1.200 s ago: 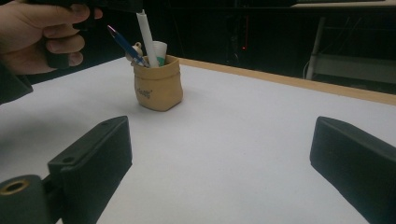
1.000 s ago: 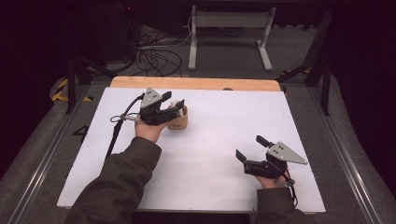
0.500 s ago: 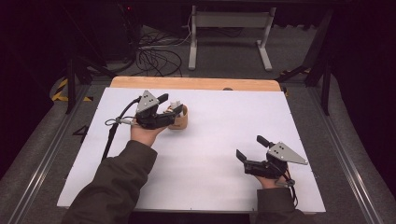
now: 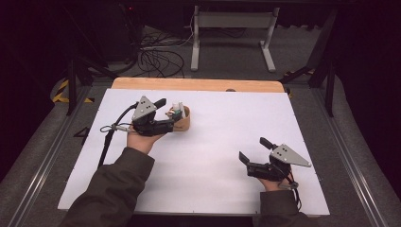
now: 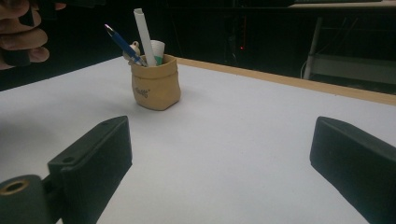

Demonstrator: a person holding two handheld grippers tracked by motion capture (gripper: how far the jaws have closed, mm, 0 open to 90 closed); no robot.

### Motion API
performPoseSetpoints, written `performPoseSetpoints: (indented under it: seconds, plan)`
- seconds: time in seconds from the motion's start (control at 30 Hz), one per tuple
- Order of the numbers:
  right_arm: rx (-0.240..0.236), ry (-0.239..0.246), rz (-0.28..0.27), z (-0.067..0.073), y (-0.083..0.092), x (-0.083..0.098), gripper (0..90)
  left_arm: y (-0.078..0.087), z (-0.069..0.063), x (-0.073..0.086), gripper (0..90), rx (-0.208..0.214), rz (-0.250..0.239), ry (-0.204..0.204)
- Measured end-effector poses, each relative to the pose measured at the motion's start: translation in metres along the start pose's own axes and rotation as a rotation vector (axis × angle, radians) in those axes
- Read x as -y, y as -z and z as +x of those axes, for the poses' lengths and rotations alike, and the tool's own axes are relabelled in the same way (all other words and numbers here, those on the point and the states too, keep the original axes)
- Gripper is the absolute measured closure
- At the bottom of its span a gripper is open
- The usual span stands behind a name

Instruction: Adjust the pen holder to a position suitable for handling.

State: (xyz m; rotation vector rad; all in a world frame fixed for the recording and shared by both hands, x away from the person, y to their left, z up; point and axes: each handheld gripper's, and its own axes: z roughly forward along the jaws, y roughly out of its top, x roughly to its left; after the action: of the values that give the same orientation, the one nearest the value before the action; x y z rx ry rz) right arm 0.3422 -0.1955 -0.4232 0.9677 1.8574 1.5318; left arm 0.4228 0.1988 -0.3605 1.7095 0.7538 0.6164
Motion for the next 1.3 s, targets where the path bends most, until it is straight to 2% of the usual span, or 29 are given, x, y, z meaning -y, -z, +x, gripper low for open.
performPoseSetpoints:
  seconds: [0.6,0.93,1.3]
  plan:
    - [0.001,-0.004,0.001,0.000,-0.002,0.000,6.4,0.015,-0.002,0.013,21.7,0.015,0.020,0.006]
    - [0.012,0.009,-0.003,0.002,-0.003,0.001,6.4,0.034,-0.001,0.026,21.7,0.013,0.013,0.011]
    - [0.023,0.011,-0.017,0.002,0.000,0.001,6.5,0.054,-0.006,0.041,21.4,0.012,0.016,0.016]
